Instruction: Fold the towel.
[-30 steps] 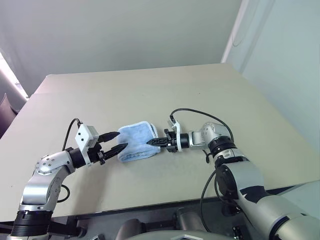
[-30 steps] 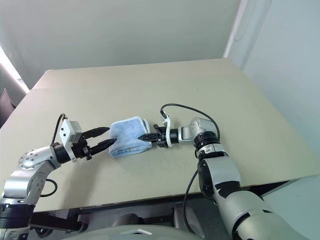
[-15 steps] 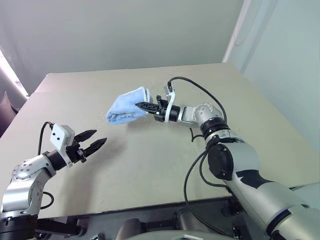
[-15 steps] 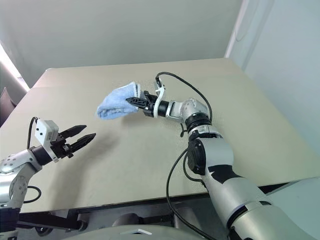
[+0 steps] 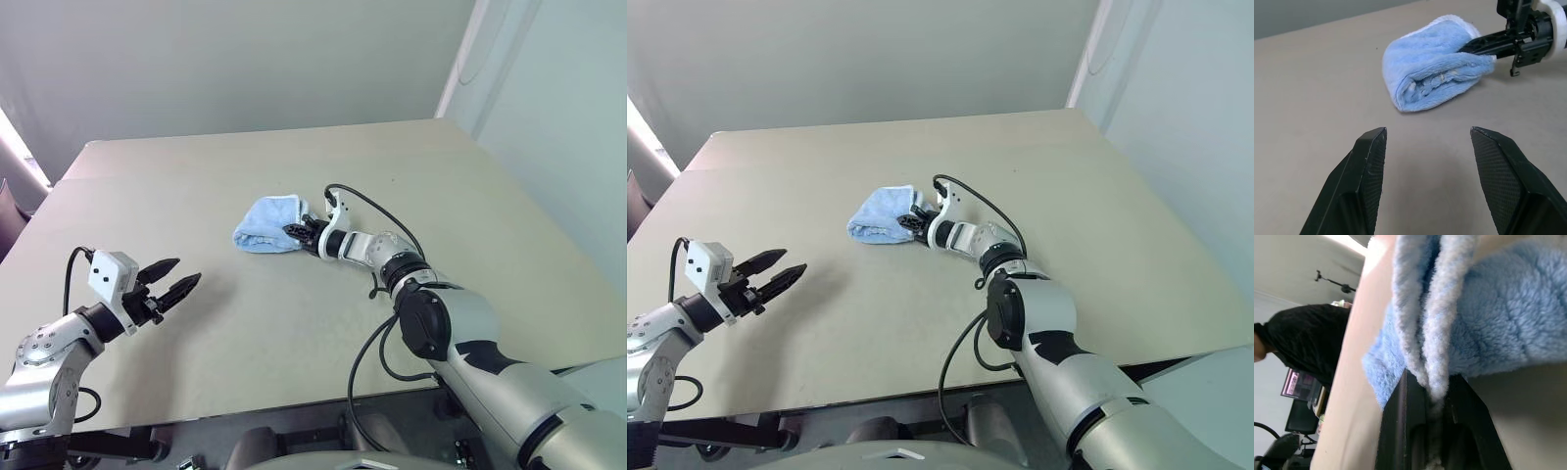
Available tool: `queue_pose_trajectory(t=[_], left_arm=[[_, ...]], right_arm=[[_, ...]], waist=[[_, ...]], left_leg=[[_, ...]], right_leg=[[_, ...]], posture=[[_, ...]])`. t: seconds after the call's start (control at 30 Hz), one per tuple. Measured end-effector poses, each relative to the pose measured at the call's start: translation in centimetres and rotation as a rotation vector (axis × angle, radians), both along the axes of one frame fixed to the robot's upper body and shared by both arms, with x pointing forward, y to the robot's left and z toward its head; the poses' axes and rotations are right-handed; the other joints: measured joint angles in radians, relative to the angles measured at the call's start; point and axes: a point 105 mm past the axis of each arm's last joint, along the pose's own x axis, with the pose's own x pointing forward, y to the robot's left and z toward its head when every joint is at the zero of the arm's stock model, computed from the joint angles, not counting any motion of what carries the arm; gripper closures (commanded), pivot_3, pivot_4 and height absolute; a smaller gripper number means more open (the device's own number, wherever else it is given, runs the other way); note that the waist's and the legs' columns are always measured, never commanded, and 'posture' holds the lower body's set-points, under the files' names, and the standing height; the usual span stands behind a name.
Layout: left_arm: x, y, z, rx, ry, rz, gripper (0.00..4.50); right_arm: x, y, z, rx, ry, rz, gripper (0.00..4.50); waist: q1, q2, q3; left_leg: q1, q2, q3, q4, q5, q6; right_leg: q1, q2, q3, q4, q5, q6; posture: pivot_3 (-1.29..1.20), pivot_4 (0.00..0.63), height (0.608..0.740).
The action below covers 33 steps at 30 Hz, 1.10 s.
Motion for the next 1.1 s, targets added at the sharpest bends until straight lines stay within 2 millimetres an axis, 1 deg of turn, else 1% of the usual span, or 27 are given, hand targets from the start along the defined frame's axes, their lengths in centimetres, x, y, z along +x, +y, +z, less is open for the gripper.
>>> queue_pose_trajectory(t=[0.2,0.27,0.3,0.4,0.53,0.6,0.67,0.7,0.77,0.83,0.87,1.0,1.1], left_arm=[[-0.1,0.0,-0.1,0.000,0.003,-0.002,1.62],[-0.1,0.0,-0.1,0.000,0.003,-0.004,1.62],[-0.1,0.0,0.0,0.000,0.002,-0.006,1.62],[0.0,0.0,0.1,0.006,0.000,-0.013,1.62],[0.1,0.0,0.1,0.005,0.004,-0.021,1.62],[0.3,-0.1,0.2,0.005,-0.002,-0.026,1.62],[0.5,-0.3,0.4,0.006,-0.009,-0.031,1.62],[0.5,-0.2,0.3,0.004,-0.006,-0.029,1.62],[0.5,0.1,0.0,0.001,0.004,-0.021,1.62],[0.5,0.1,-0.2,0.002,0.011,-0.014,1.62],[0.5,0.0,-0.3,-0.001,0.010,-0.015,1.62],[0.5,0.0,-0.6,-0.014,0.016,0.000,1.62],[0.3,0.1,-0.9,-0.018,0.027,0.010,1.62]], right_arm=[[-0.7,-0.2,-0.7,0.010,0.029,0.037,1.13],[-0.8,-0.2,-0.6,0.020,0.030,0.052,0.30],[-0.9,-0.3,-0.6,0.025,0.029,0.060,0.02],[-0.7,-1.6,-0.2,0.040,0.037,0.069,0.02],[-0.2,-3.7,1.3,0.045,-0.001,0.090,0.02],[-0.3,-4.7,2.1,-0.020,-0.094,0.162,0.02],[-0.5,-6.5,2.8,-0.146,-0.266,0.231,0.02],[-1.0,-7.4,2.9,-0.224,-0.387,0.259,0.02],[-2.5,-8.5,2.4,-0.330,-0.550,0.307,0.02],[-4.5,-8.8,1.8,-0.364,-0.660,0.356,0.02],[-5.4,-9.0,1.8,-0.367,-0.713,0.367,0.02],[-8.0,-9.9,3.0,-0.349,-0.869,0.402,0.02],[-9.0,-10.6,2.9,-0.350,-0.915,0.411,0.02]], waist=[[0.000,0.000,0.000],[0.000,0.000,0.000],[0.000,0.000,0.000],[0.004,0.000,0.000],[0.002,0.000,0.000],[0.002,0.000,0.000],[0.005,0.000,0.000],[0.007,0.000,-0.001],[0.007,0.000,-0.001],[0.005,0.000,-0.001],[0.004,0.000,0.000],[0.007,0.000,0.000],[0.007,-0.001,0.000]], left_leg=[[0.000,0.000,0.000,0.000,0.000,0.000],[0.000,0.000,0.000,0.000,0.000,0.000],[0.000,0.000,0.000,0.000,0.000,0.000],[0.000,0.000,0.000,0.000,0.000,0.000],[0.000,0.000,0.000,0.000,0.000,0.000],[0.000,0.000,0.000,0.000,0.000,0.000],[0.000,0.000,0.000,0.000,0.000,0.000],[0.000,0.000,-0.001,0.000,0.000,0.000],[0.000,0.000,-0.001,0.000,0.000,0.000],[0.000,0.000,0.000,0.000,0.000,0.000],[0.001,0.000,0.001,0.001,0.000,0.000],[0.005,0.001,0.002,0.003,0.000,0.001],[0.010,0.001,0.002,0.005,0.000,0.001]], right_leg=[[0.000,0.000,0.000,0.000,0.000,0.000],[0.000,0.001,0.000,0.000,0.000,0.000],[0.000,0.001,0.000,0.000,0.000,0.000],[0.001,0.000,0.000,0.000,0.000,0.000],[0.001,0.001,0.000,0.000,0.000,0.000],[0.001,0.002,0.000,0.000,0.000,0.000],[0.001,0.003,-0.001,0.000,0.000,0.001],[0.001,0.003,-0.001,-0.001,-0.001,0.001],[0.001,0.002,-0.001,-0.001,-0.001,0.002],[0.001,0.003,-0.001,0.000,-0.001,0.002],[0.001,0.003,0.000,0.000,-0.001,0.002],[0.005,0.004,0.000,0.001,-0.001,0.001],[0.011,0.005,0.000,0.000,-0.005,0.002]], posture=[[0.00,0.000,0.740],[0.00,0.000,0.740],[0.00,0.000,0.740],[0.00,0.000,0.740],[0.00,0.000,0.740],[0.00,0.000,0.740],[0.00,0.000,0.740],[0.00,0.000,0.740],[0.00,0.000,0.740],[0.00,0.000,0.740],[0.00,0.000,0.740],[0.00,0.000,0.740],[0.00,0.000,0.740]])
